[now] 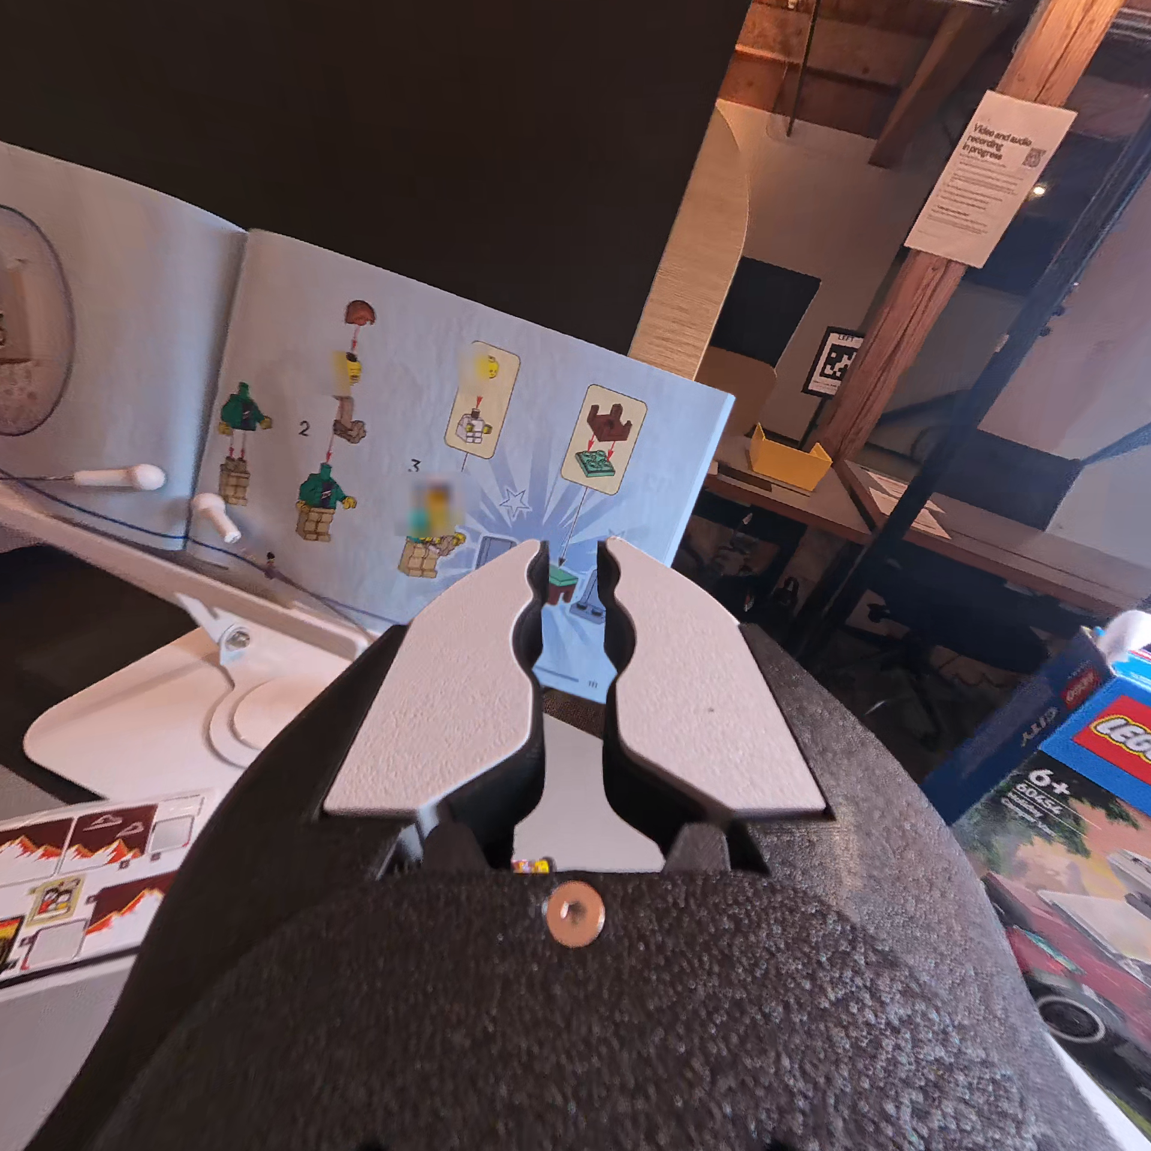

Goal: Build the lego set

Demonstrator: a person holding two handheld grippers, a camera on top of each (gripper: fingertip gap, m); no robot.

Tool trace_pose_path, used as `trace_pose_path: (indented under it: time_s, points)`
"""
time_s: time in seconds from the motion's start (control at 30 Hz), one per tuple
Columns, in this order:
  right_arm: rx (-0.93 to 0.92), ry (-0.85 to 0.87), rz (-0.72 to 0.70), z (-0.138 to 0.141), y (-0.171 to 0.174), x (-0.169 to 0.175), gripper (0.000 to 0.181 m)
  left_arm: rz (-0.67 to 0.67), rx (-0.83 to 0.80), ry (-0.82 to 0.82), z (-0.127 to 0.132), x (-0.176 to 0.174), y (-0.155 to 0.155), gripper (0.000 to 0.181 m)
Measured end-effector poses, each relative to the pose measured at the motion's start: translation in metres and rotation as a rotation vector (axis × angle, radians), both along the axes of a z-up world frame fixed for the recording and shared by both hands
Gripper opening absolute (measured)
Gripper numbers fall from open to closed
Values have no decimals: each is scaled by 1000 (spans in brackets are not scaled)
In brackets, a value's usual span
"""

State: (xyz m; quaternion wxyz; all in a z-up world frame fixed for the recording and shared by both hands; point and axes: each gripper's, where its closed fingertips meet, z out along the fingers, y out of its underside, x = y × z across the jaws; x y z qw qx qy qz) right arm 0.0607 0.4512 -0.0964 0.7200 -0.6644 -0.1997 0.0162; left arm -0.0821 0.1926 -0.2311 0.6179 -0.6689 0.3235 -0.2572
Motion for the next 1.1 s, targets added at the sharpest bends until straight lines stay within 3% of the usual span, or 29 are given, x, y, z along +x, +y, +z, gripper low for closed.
trace_pose_path:
  time_s: [0.33, 0.67, 0.77, 0.97, 1.1]
  points:
    - [-114, 24, 225, -28, -111, -16, 22, 2, 19, 8, 2, 0, -2, 26]
    - [-224, 93, 319, -88, -238, -19, 23, 7, 23, 3, 3, -1, -2, 25]
    - [-145, 106, 296, -91, -248, -14, 22, 14, 19, 1, 3, -3, 0, 25]
    - [-162, 119, 339, -102, -254, -17, 22, 14, 16, -4, 3, -3, 0, 25]
    - [-184, 142, 358, -104, -256, -18, 22, 4, 56, -7, 17, -3, -7, 24]
